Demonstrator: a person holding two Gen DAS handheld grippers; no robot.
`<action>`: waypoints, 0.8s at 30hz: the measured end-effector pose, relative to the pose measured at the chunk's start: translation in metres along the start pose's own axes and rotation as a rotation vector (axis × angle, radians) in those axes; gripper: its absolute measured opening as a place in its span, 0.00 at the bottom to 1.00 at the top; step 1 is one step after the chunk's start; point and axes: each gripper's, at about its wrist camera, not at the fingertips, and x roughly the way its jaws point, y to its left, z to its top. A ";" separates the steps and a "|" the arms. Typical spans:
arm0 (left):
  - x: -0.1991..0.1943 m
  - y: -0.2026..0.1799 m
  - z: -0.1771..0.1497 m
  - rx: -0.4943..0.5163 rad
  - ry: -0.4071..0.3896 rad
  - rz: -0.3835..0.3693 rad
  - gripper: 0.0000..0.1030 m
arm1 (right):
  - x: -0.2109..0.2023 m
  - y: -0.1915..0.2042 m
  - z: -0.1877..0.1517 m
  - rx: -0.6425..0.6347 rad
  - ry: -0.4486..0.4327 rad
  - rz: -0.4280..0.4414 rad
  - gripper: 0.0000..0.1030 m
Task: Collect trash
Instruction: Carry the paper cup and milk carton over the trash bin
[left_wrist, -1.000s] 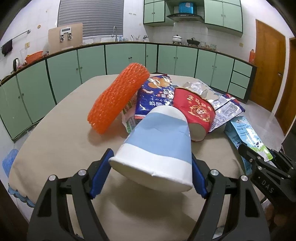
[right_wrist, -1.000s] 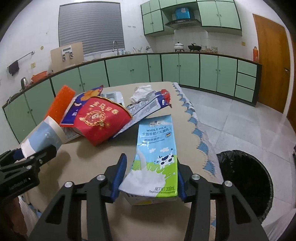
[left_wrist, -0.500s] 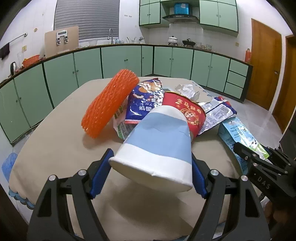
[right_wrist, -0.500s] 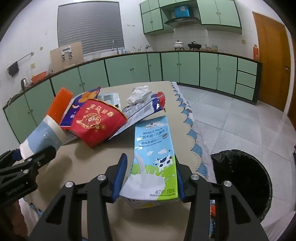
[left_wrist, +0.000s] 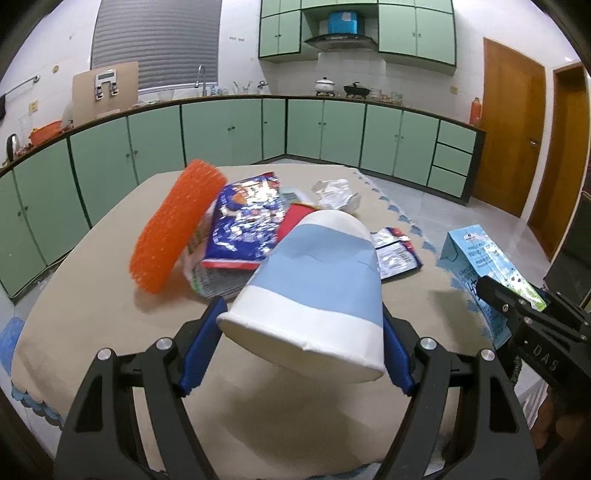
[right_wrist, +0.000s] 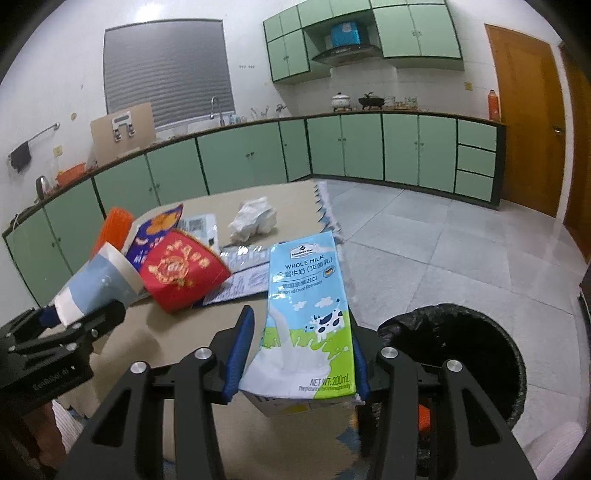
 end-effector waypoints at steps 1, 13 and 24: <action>0.000 -0.003 0.001 0.002 -0.003 -0.005 0.72 | -0.002 -0.002 0.003 0.004 -0.005 -0.005 0.44; 0.006 -0.046 0.017 0.048 -0.030 -0.101 0.72 | -0.021 -0.049 0.017 0.044 -0.052 -0.098 0.44; 0.024 -0.093 0.031 0.095 -0.045 -0.193 0.72 | -0.036 -0.097 0.030 0.081 -0.087 -0.193 0.44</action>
